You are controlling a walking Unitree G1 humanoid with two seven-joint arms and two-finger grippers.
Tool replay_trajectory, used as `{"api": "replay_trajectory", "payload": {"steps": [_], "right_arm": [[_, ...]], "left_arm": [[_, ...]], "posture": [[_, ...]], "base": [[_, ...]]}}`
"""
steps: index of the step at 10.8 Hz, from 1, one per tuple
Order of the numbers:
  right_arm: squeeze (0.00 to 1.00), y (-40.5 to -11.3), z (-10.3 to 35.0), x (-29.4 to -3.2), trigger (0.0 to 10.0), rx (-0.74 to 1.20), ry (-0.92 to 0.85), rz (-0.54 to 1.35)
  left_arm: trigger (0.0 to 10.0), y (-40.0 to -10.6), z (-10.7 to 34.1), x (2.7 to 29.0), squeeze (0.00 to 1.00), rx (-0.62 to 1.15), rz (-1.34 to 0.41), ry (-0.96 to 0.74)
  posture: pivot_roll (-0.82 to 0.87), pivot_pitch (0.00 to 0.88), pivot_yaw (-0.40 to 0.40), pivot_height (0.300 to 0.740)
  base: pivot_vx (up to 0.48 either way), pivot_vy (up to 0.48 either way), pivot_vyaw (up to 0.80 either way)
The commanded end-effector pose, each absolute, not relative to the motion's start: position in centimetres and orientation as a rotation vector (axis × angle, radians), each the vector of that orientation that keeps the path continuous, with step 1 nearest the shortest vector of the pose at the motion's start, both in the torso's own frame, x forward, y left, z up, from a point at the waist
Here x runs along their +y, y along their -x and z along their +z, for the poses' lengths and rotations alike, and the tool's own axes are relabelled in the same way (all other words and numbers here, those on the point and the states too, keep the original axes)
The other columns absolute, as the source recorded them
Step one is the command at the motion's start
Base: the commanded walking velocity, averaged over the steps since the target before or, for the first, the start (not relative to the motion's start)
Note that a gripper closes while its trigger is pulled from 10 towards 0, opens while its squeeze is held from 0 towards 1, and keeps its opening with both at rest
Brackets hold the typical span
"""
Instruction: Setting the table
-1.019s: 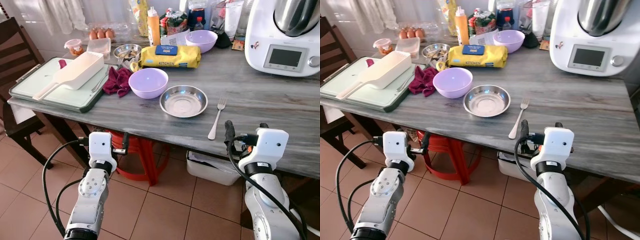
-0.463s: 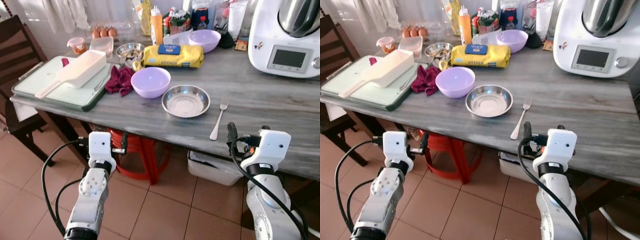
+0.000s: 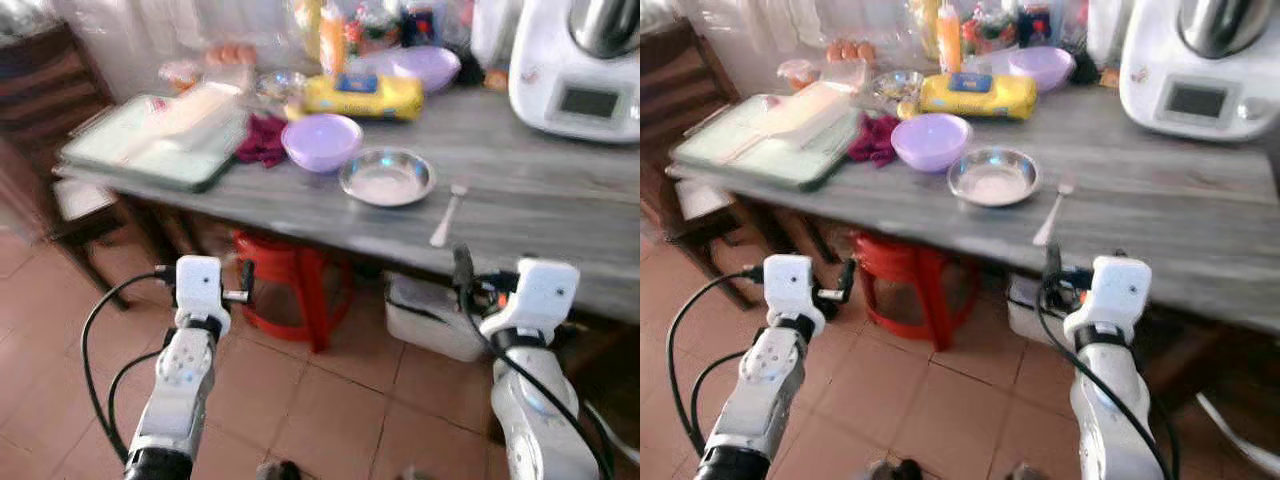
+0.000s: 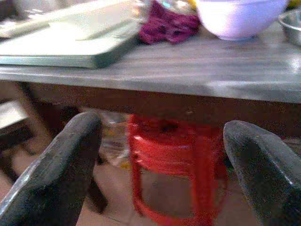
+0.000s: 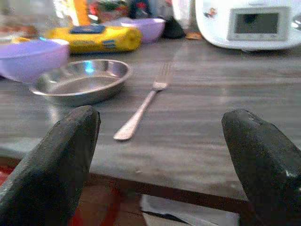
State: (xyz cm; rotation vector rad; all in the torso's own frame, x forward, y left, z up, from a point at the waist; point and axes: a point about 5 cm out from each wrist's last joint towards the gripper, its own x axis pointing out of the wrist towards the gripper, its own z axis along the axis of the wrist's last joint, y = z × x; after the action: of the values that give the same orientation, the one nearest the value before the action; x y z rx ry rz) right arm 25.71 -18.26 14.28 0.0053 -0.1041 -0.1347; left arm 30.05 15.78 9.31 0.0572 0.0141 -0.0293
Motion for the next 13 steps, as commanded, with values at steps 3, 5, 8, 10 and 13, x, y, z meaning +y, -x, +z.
{"api": "replay_trajectory", "payload": {"steps": [3,5,8,10,13], "right_arm": [[0.0,-26.1,14.3,-18.2,10.0,-0.098,-0.03,-0.13],[0.0,-26.4,14.3,-18.4,10.0,-0.09,-0.041,-0.14],[0.0,-27.0,14.4,-18.3,10.0,-0.082,-0.084,-0.161],[0.0,-27.2,14.9,-17.7,10.0,-0.117,-0.035,-0.131],[0.0,-27.0,13.9,-17.7,10.0,-0.047,-0.089,-0.1]], "left_arm": [[10.0,-29.9,8.9,16.6,0.0,0.04,0.0,-0.072],[10.0,-30.0,8.9,16.7,0.0,0.041,-0.005,-0.075],[10.0,-29.9,8.8,16.5,0.0,0.043,-0.012,-0.071],[10.0,-29.9,8.7,16.3,0.0,0.045,-0.015,-0.07],[10.0,-29.9,8.6,15.9,0.0,0.051,-0.049,-0.104]], "posture": [[-0.13,0.087,0.114,0.74],[-0.13,0.09,0.111,0.74],[-0.12,0.092,0.107,0.74],[-0.12,0.092,0.108,0.74],[-0.13,0.091,0.113,0.74]], "base": [[-0.324,0.0,0.0],[-0.309,0.0,0.0],[-0.3,0.0,0.0],[-0.294,0.0,0.0],[-0.195,0.0,0.0]]}}
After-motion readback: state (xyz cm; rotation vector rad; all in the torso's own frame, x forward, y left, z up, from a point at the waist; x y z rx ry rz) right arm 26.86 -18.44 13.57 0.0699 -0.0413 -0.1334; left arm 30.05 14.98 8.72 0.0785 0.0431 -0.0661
